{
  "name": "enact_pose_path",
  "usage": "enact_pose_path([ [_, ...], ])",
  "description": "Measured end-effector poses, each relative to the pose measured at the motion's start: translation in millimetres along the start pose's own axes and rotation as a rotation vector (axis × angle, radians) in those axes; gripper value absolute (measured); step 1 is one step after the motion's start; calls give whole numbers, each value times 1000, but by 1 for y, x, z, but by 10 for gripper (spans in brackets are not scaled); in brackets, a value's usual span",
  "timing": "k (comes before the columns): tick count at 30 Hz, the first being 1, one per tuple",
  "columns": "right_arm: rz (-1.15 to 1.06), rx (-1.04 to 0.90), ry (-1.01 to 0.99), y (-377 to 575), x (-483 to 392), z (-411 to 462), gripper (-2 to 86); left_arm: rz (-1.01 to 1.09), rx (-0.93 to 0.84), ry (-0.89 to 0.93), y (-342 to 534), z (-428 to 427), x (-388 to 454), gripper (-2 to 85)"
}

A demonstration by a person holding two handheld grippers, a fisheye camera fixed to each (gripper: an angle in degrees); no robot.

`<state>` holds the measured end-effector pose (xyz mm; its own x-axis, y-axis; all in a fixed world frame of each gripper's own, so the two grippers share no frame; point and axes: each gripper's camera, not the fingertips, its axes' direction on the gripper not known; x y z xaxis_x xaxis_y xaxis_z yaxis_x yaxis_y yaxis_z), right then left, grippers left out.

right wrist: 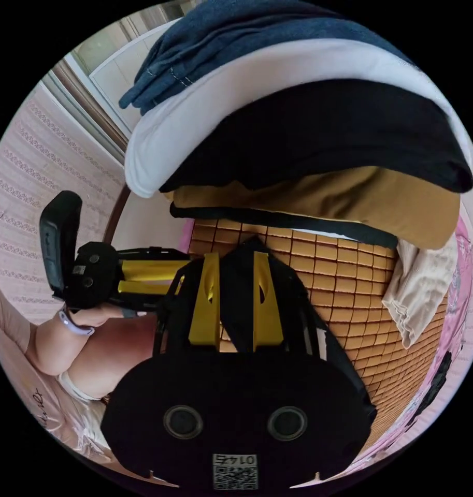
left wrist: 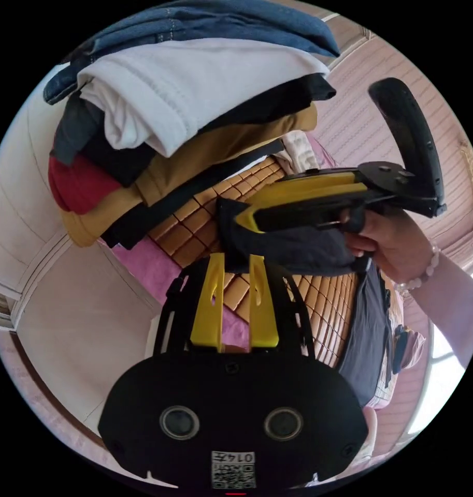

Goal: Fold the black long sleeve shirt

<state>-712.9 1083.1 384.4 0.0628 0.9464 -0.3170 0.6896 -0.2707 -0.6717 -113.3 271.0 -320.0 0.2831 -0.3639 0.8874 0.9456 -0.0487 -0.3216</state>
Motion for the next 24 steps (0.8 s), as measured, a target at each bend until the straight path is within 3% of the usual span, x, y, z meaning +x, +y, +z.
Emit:
enact_pose_path([
  [4,96,23,93,8,7,21,77,-5,-6,19,0,3,1,49],
  [9,164,12,-41,37,20,24,19,49,-21,8,1,6,20,9],
  [14,212,200,-5,117,23,-45,5,207,55,-93,7,-6,68,-2],
  [20,352,634,84,296,-6,-194,2,540,394,195,31,-51,189,-1],
  [24,420,703,286,419,-92,-256,4,880,497,428,89,-95,307,9],
])
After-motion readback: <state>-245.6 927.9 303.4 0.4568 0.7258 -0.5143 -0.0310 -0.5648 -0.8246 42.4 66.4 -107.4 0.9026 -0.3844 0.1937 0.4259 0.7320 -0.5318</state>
